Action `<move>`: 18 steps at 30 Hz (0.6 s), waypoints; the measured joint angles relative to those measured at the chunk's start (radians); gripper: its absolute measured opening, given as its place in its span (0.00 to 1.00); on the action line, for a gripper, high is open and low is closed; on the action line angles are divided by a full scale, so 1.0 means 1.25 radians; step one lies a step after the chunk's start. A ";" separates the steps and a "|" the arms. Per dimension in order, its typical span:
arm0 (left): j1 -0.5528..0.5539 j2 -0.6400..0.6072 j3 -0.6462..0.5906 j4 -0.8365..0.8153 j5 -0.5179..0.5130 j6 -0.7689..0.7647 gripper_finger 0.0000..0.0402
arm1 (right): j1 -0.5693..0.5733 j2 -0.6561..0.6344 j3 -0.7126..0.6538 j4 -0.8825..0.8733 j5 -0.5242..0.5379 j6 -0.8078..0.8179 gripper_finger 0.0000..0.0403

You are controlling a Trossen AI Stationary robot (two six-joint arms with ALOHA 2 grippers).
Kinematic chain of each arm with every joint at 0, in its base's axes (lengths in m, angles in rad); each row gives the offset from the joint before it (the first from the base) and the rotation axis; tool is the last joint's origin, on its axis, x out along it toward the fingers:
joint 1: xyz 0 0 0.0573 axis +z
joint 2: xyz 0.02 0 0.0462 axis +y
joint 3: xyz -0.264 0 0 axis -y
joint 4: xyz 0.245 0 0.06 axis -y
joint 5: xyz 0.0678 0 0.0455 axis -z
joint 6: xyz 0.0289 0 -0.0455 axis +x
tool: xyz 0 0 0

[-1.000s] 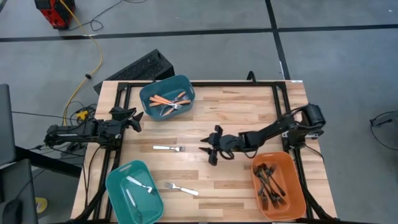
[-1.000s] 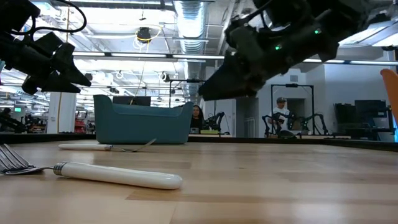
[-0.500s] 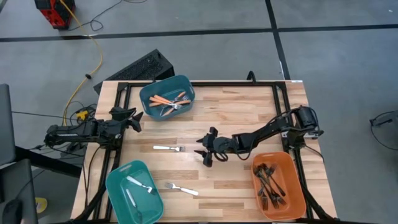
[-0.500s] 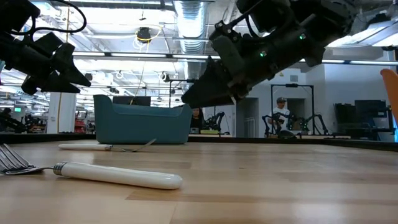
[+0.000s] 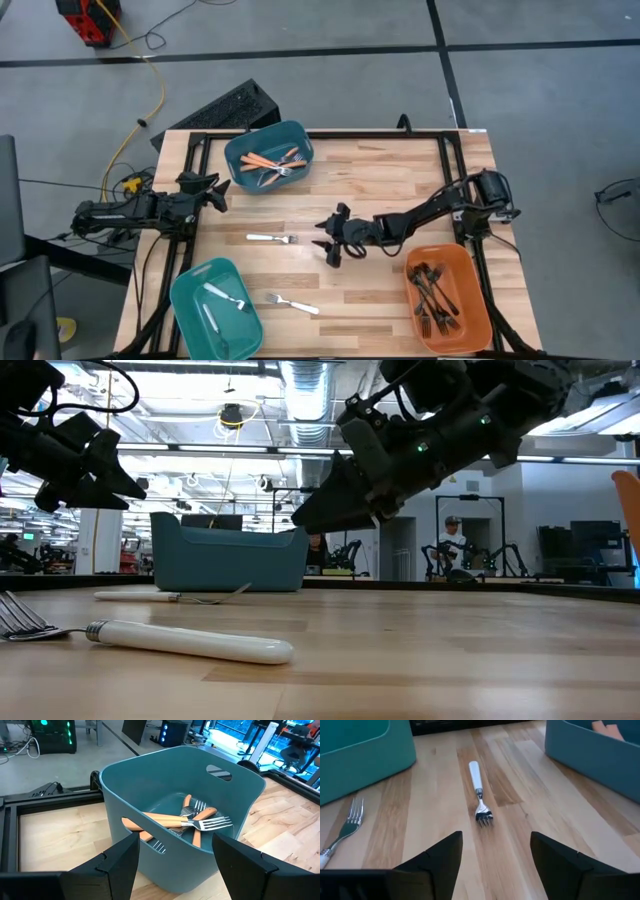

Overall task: Sort silverware by color (type)
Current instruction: Put the white fork into the green bin

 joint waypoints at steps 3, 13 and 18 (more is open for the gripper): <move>0.000 0.000 0.000 0.000 -0.001 0.000 0.58 | -0.010 0.000 0.000 0.000 0.000 0.000 0.65; 0.000 0.000 0.000 0.000 -0.008 0.000 0.58 | -0.038 0.003 0.000 0.003 0.000 -0.004 0.65; 0.000 0.000 0.000 -0.001 -0.009 0.000 0.58 | -0.039 0.028 0.003 0.065 0.000 -0.007 0.65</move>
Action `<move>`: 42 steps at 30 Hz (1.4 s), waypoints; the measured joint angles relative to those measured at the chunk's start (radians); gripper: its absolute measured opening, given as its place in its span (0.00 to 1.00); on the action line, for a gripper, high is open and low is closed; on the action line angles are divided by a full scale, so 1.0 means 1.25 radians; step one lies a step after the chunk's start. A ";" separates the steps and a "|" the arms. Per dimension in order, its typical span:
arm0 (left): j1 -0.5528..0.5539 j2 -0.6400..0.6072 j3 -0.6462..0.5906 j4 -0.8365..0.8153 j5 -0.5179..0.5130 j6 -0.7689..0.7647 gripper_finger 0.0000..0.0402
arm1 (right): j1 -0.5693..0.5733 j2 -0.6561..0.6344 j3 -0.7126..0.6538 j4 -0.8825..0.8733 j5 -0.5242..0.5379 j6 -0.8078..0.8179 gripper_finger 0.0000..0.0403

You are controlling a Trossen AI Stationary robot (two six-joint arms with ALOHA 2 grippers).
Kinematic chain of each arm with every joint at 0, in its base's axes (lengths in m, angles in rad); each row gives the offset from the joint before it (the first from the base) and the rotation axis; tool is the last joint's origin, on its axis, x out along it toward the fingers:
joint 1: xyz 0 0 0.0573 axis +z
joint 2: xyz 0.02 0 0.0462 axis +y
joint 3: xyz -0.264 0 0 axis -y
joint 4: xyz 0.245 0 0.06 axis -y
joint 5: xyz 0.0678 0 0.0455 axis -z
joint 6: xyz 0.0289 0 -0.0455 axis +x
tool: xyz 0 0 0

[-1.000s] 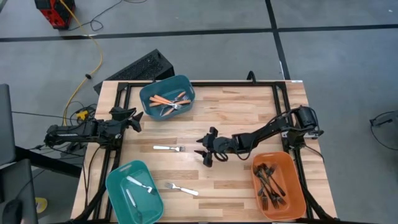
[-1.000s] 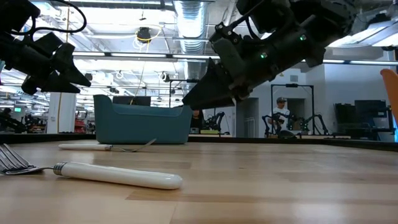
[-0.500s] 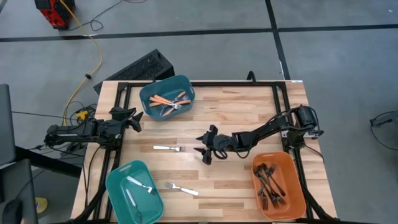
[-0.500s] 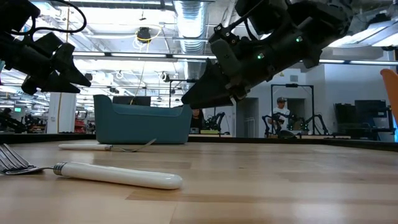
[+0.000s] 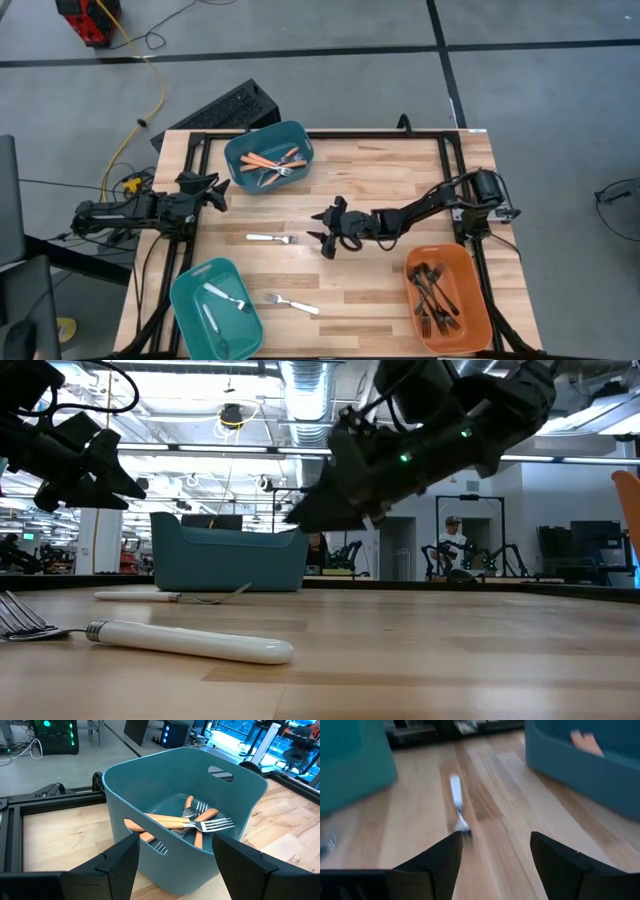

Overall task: Sort silverware by color (type)
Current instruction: Put the white fork into the green bin

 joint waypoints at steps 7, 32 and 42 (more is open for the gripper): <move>0.000 0.000 0.000 0.000 0.000 0.000 0.58 | 0.000 0.031 0.039 0.006 -0.001 -0.044 0.65; 0.000 0.000 0.000 0.000 -0.002 -0.005 0.58 | -0.043 0.112 0.133 0.005 -0.131 -0.163 0.65; 0.000 0.000 0.000 0.000 -0.003 -0.005 0.58 | -0.048 0.112 0.137 0.050 -0.129 -0.254 0.65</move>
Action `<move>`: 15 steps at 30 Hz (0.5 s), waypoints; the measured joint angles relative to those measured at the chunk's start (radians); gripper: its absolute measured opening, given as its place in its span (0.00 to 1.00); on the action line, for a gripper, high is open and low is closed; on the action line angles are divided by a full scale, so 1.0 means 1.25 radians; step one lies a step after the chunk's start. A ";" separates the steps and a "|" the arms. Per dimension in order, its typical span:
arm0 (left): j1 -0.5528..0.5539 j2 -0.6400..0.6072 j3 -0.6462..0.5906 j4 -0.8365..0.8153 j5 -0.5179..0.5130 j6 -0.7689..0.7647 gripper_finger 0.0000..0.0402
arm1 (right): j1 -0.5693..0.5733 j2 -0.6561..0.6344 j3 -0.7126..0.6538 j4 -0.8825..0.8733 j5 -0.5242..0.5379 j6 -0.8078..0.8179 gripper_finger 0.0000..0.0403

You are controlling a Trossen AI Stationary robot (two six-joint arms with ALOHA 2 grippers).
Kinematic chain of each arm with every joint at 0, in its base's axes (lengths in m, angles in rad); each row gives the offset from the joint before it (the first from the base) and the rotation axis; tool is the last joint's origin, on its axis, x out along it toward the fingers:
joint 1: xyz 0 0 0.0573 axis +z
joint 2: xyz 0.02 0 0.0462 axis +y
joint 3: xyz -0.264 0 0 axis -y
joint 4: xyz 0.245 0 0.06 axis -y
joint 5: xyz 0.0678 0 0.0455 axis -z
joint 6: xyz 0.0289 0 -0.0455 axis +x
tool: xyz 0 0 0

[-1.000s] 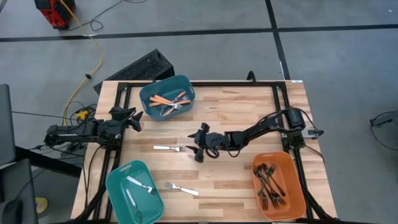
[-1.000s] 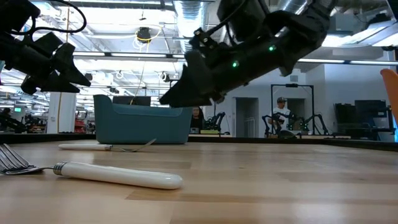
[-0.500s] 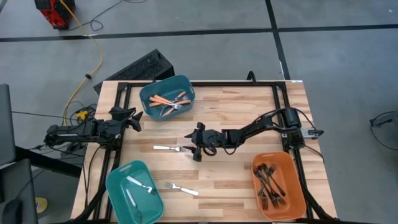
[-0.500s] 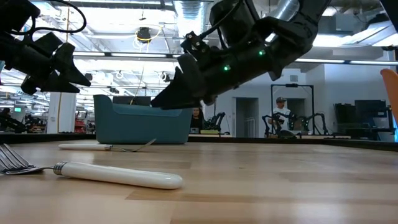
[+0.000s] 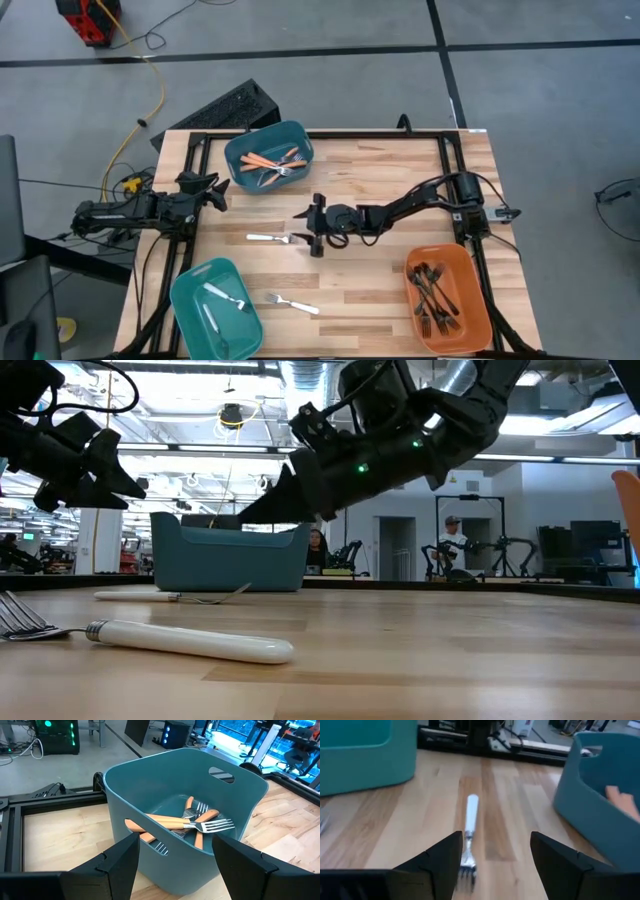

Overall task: Sort silverware by color (type)
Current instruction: Put the white fork into the green bin

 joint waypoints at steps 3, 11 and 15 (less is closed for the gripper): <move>0.000 0.000 0.000 0.000 0.000 0.000 0.58 | -0.005 0.006 0.023 -0.001 0.001 -0.003 0.65; 0.000 0.000 0.000 0.000 0.000 -0.001 0.58 | 0.018 0.127 0.131 -0.011 -0.005 -0.012 0.65; 0.000 0.000 0.000 0.000 0.003 0.000 0.58 | 0.022 0.182 0.179 -0.022 -0.005 0.012 0.65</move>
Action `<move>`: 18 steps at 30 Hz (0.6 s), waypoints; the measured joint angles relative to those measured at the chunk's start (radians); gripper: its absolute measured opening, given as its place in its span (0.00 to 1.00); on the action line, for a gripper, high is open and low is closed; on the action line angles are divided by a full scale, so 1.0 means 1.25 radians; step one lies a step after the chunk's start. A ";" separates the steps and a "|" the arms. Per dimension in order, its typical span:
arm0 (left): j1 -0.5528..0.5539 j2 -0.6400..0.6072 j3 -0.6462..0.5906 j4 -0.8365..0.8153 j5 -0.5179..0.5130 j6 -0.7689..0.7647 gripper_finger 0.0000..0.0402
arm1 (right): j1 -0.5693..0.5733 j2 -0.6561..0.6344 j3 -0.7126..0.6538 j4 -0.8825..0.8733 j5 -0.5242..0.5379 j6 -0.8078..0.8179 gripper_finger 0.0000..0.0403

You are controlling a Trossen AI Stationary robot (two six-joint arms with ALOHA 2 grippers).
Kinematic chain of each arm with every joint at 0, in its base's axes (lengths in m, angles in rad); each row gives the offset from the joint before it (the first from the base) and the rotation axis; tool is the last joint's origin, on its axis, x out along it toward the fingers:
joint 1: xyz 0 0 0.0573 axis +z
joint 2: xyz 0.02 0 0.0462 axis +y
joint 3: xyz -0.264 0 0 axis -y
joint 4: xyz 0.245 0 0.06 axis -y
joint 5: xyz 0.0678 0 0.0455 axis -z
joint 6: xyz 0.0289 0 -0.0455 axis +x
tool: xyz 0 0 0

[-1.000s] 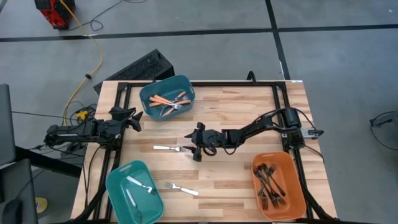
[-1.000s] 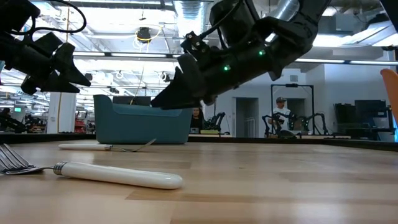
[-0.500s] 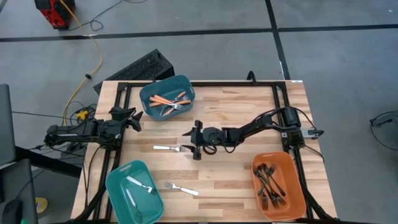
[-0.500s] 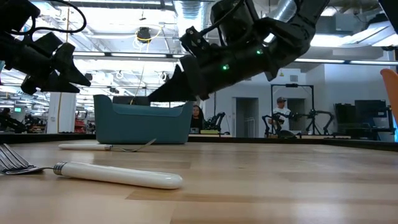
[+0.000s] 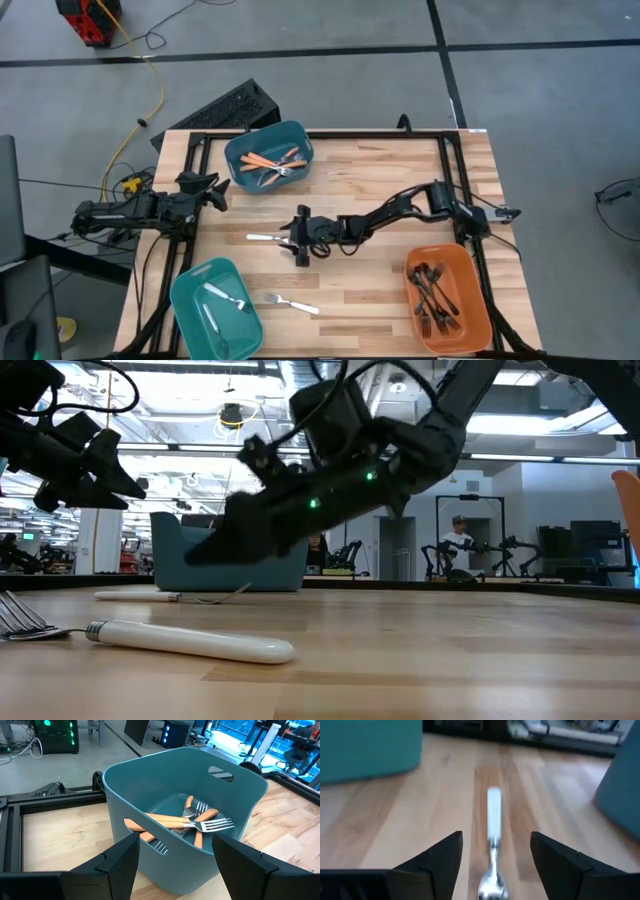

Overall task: Sort silverware by color (type)
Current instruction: Put the white fork into the green bin

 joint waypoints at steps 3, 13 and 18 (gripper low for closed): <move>0.000 0.000 0.000 0.000 0.000 0.000 0.58 | -0.006 0.019 0.029 -0.010 -0.012 0.023 0.65; 0.000 0.000 0.000 0.000 0.000 0.000 0.58 | -0.008 0.029 0.040 -0.117 -0.014 0.076 0.65; 0.000 0.000 0.000 0.000 0.001 0.000 0.58 | -0.011 0.029 0.040 -0.142 -0.025 0.141 0.65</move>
